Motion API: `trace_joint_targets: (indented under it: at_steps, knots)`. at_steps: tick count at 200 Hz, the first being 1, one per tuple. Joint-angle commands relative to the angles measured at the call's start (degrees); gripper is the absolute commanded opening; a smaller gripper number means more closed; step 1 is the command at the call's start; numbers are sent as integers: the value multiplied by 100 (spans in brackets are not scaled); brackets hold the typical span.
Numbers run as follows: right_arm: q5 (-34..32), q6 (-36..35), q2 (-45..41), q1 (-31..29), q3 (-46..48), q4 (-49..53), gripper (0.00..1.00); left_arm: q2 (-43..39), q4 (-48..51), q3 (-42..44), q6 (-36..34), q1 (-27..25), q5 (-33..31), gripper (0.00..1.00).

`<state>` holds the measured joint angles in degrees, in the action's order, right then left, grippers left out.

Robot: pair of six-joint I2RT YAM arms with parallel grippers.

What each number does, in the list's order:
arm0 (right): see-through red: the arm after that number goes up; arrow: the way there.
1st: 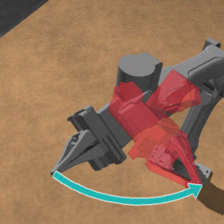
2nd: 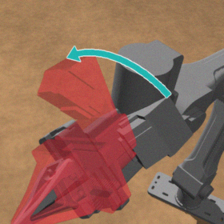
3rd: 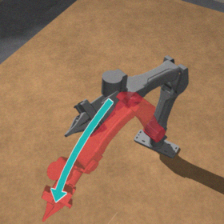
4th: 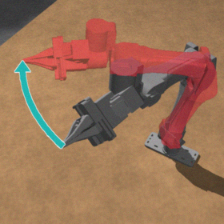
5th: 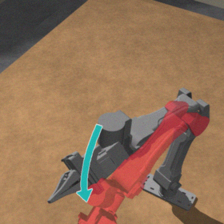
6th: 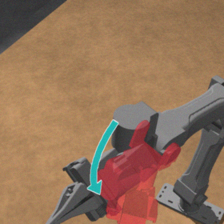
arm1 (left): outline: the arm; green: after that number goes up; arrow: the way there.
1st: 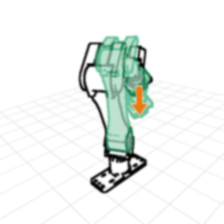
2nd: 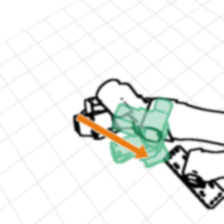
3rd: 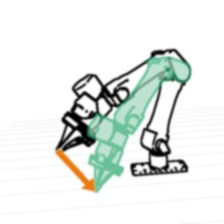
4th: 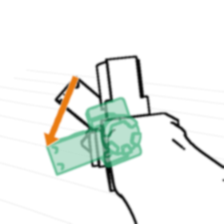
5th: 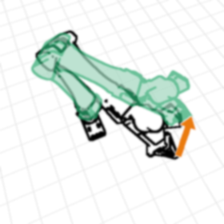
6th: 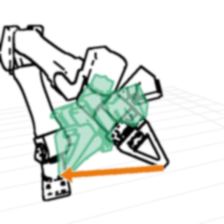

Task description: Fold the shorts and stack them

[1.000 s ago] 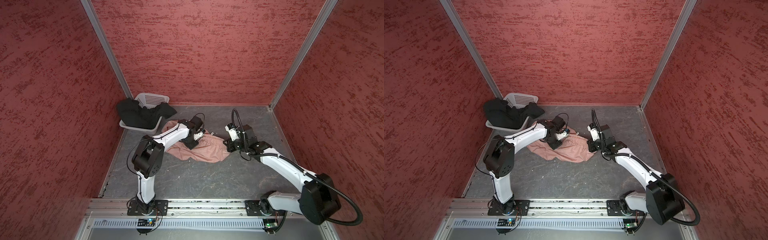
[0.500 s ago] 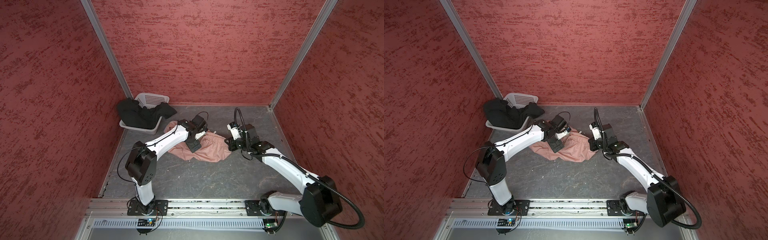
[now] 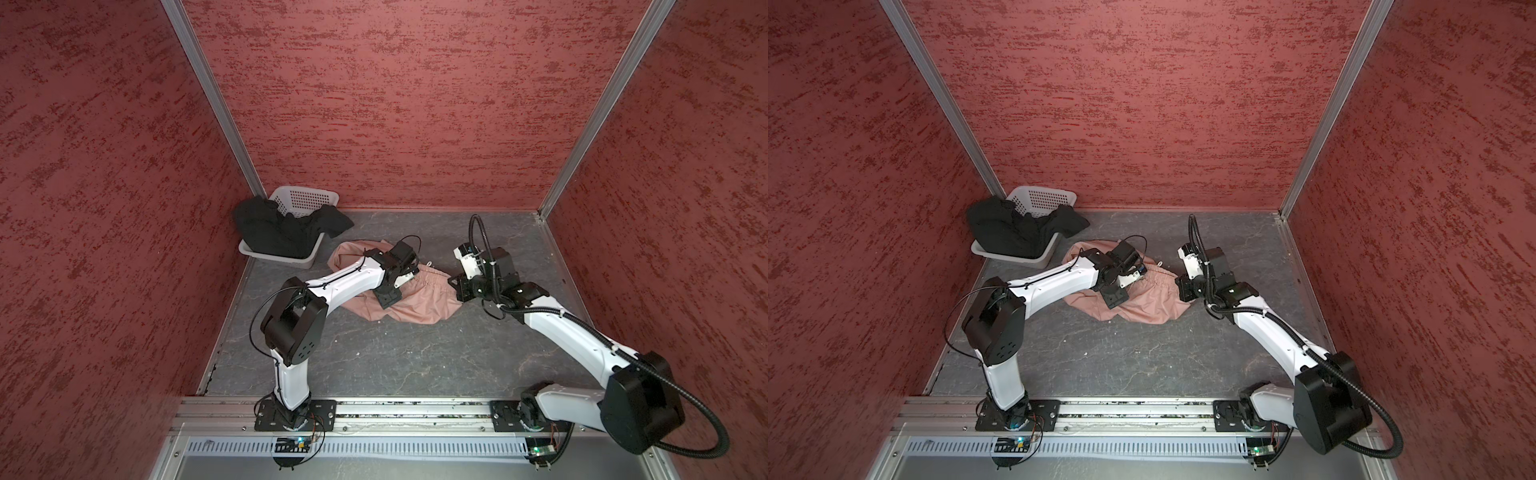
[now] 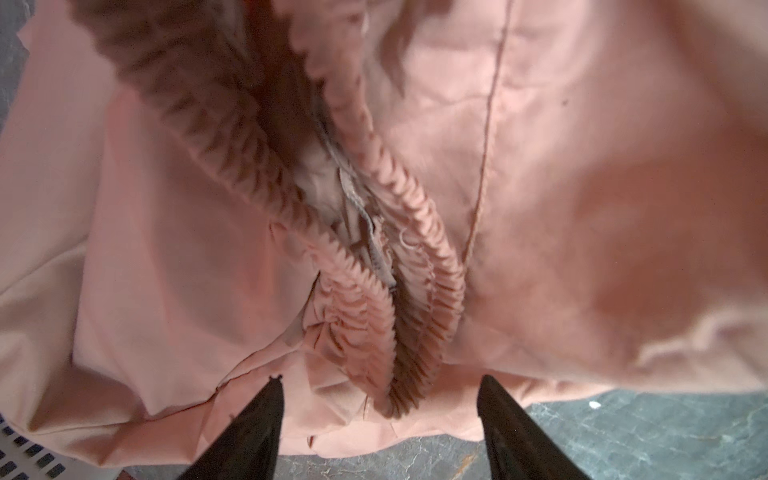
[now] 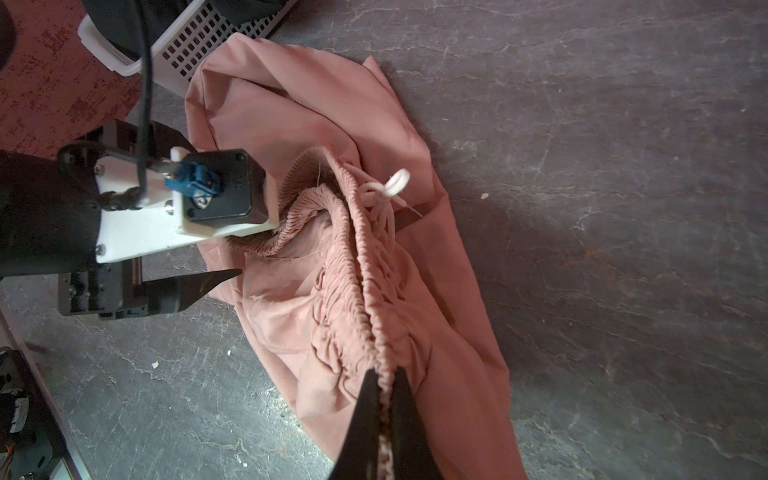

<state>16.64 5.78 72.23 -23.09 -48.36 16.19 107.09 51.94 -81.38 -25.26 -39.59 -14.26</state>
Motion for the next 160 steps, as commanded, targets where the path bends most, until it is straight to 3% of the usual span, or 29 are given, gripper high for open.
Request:
trace_joint_targets:
  at_steps: [1,74,82,94,100,145,160]
  knots:
    - [94,20,-161,24,55,-298,0,189,-212,-68,-21,39,-35,63]
    - [93,26,-152,34,79,-322,0,41,166,-178,27,356,12,54]
    - [89,19,-142,33,70,-318,0,14,182,-191,43,403,57,46]
    - [76,9,-136,38,53,-301,0,10,104,-175,47,426,98,23]
    - [71,13,-134,38,51,-302,0,26,40,-164,33,405,97,17]
    - [120,60,-174,46,66,-347,0,113,-442,65,95,242,64,18]
    - [127,56,-196,44,64,-320,0,69,-642,139,126,242,61,27]
